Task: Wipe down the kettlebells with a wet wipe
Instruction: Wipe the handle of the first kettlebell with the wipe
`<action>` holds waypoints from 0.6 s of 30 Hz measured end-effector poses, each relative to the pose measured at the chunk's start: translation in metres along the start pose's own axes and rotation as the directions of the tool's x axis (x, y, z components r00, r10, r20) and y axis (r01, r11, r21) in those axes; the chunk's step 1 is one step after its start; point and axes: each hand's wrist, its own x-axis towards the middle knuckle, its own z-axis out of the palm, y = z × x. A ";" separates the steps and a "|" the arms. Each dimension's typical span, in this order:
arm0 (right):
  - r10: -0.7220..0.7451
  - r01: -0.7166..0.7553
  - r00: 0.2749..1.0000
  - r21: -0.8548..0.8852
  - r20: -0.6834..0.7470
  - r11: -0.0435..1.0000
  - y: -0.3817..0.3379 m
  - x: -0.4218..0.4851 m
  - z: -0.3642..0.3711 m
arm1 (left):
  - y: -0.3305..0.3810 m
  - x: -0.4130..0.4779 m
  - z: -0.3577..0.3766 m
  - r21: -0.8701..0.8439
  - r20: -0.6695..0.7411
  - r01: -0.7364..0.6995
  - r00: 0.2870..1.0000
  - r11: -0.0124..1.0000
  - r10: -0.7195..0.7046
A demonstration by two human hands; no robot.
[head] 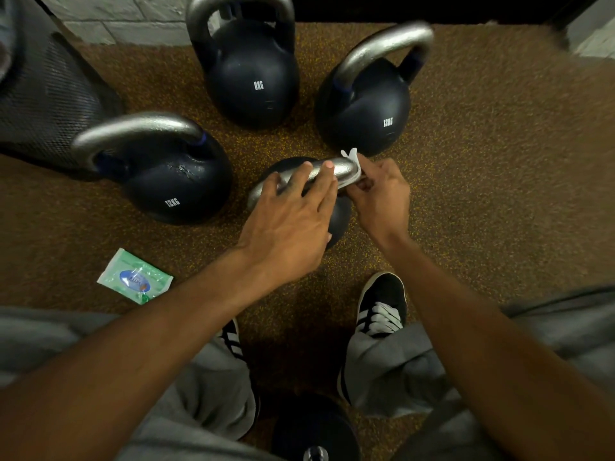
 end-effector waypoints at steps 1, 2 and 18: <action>-0.015 0.015 1.000 0.001 -0.020 1.000 -0.002 -0.001 0.000 | 0.000 0.000 0.000 0.001 -0.004 -0.001 1.000 1.000 0.001; -0.024 0.024 0.999 0.012 -0.032 1.000 -0.003 -0.002 0.000 | -0.001 0.000 0.000 0.001 -0.009 -0.003 1.000 1.000 0.003; -0.114 0.105 0.983 0.068 0.146 0.992 0.018 0.011 -0.011 | 0.001 0.001 -0.001 -0.015 0.015 0.001 1.000 1.000 0.000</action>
